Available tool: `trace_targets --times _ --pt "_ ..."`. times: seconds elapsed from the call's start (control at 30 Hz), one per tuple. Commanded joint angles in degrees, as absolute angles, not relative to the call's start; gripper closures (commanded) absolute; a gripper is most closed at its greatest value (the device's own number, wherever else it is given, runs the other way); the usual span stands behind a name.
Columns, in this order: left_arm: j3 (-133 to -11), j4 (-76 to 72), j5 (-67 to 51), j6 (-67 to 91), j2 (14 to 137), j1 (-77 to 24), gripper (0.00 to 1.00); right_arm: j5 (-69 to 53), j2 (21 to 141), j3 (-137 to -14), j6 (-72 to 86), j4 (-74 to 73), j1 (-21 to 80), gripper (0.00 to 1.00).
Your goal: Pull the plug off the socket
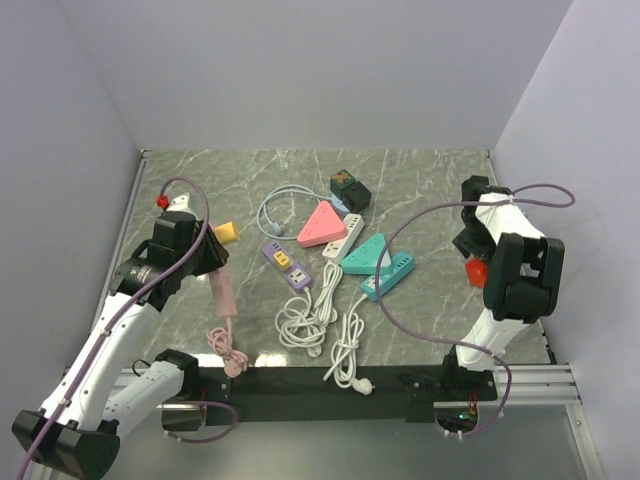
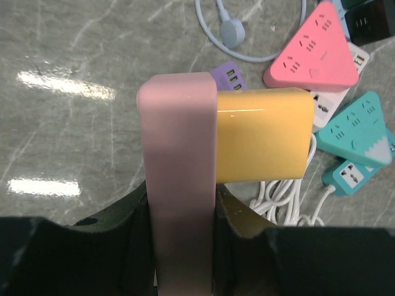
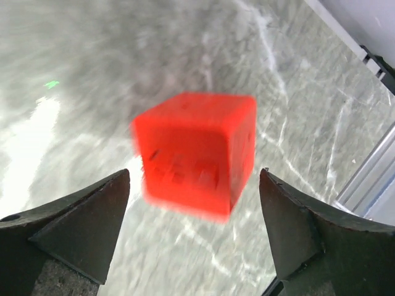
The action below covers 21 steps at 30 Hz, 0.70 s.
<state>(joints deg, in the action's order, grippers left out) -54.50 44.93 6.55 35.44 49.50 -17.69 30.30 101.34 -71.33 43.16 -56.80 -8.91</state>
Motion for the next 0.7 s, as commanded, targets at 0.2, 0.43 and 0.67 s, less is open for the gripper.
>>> trace_targets --times 0.2,0.43,0.67 --pt "-50.63 34.81 -0.43 31.29 49.4 -17.14 1.0 21.89 84.3 -78.66 37.97 -58.63 -2.04 0.07" --pt "-46.68 27.7 -13.17 29.97 48.78 -17.05 0.99 -12.34 70.76 -67.43 30.85 -39.23 11.67 0.04" --pt "-43.69 23.04 -22.23 30.5 50.8 -17.05 0.99 -30.41 67.14 -60.12 38.66 -16.01 28.97 0.04"
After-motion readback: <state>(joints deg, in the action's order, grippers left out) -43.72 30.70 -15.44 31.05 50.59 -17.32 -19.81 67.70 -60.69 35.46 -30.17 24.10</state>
